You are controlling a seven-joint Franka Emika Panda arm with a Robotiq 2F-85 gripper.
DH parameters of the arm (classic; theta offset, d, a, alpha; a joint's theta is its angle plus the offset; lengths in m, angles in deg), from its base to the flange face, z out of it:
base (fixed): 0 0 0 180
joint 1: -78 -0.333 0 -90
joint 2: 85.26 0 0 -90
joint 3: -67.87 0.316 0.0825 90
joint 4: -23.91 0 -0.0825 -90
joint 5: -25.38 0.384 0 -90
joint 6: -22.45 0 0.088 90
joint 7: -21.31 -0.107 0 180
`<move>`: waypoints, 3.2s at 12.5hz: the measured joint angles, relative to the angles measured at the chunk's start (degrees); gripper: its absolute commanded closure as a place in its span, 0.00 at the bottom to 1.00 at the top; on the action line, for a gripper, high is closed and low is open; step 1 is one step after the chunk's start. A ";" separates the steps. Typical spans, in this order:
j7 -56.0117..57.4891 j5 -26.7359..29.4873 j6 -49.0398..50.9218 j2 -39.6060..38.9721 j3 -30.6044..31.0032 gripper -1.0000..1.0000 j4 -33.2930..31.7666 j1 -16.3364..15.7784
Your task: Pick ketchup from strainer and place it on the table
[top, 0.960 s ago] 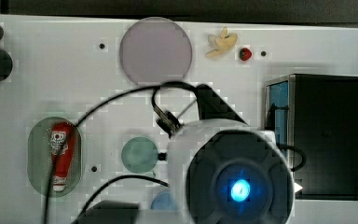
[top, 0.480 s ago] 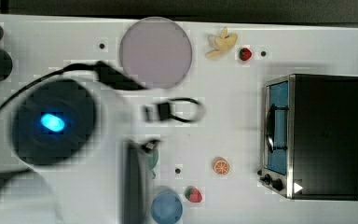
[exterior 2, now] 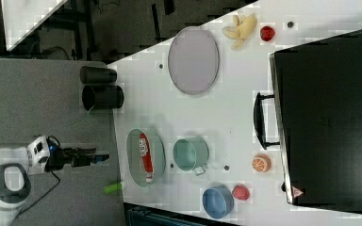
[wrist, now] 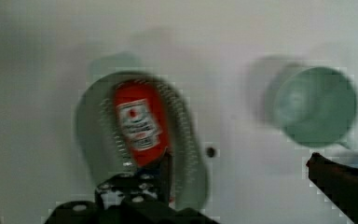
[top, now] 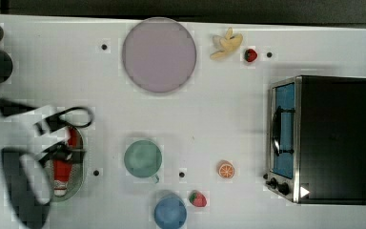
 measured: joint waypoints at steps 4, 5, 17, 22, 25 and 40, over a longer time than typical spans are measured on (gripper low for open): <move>-0.26 -0.08 -14.10 -4.13 6.88 0.00 -2.80 -2.14; -0.31 -1.15 -18.58 -6.20 7.36 0.00 -3.92 -2.87; -14.35 -29.81 -37.88 -34.73 3.83 0.00 -10.74 -2.44; -20.05 -38.11 -37.66 -38.40 0.84 0.29 -6.71 -4.93; -21.31 -38.48 -37.60 -39.97 0.34 0.44 -4.59 -6.07; -6.15 -8.92 -3.96 -13.84 17.01 0.44 2.41 6.66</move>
